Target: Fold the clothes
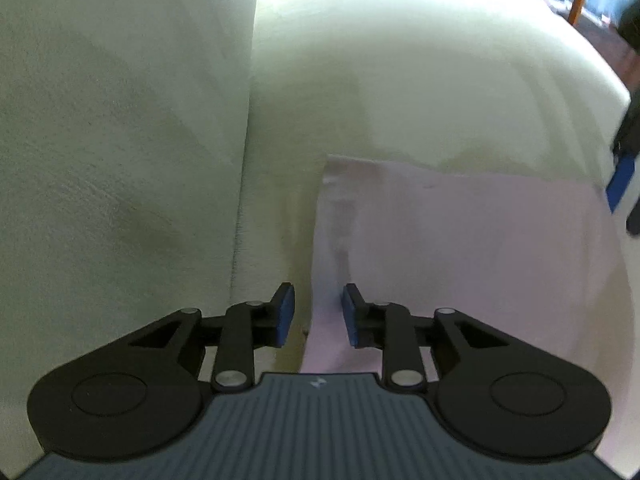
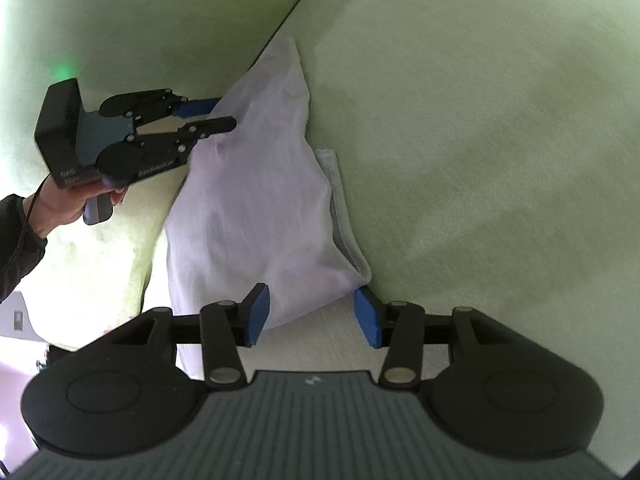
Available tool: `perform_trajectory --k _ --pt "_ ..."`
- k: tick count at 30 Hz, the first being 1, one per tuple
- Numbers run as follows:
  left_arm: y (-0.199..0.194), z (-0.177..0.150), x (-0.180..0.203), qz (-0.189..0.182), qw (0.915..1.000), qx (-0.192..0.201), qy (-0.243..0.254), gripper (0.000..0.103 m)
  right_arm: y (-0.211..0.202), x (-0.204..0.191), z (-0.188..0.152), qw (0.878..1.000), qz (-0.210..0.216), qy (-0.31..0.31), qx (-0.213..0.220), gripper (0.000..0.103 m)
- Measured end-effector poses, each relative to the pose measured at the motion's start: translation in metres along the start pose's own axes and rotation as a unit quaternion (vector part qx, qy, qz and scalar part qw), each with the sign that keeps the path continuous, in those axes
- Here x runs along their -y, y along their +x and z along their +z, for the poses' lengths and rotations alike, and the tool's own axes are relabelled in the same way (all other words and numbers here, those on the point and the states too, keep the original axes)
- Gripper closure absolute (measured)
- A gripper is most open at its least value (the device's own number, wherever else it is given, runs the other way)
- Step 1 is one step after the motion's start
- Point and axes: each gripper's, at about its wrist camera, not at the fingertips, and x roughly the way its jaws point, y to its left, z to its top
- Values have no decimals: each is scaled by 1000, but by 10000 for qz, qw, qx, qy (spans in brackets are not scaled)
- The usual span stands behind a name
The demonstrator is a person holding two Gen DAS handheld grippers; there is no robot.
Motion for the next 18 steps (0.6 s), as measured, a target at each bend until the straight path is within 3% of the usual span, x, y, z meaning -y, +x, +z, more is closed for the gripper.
perform_trajectory --k 7,9,11,13,18 --pt "11 20 -14 -579 9970 -493 169 61 -4 -2 -26 9982 125 459 356 53" --pt "11 24 -20 -725 9952 -608 239 67 -2 -4 -36 9975 176 554 410 52" --pt "12 27 -22 -917 9925 -737 333 86 5 -3 -44 9961 207 702 489 52" --pt "12 30 -23 -1024 9900 -843 477 98 4 -2 -52 9938 220 887 633 52" --pt "8 31 -17 -1068 9874 -900 746 101 10 -9 -72 9820 140 1423 1233 52"
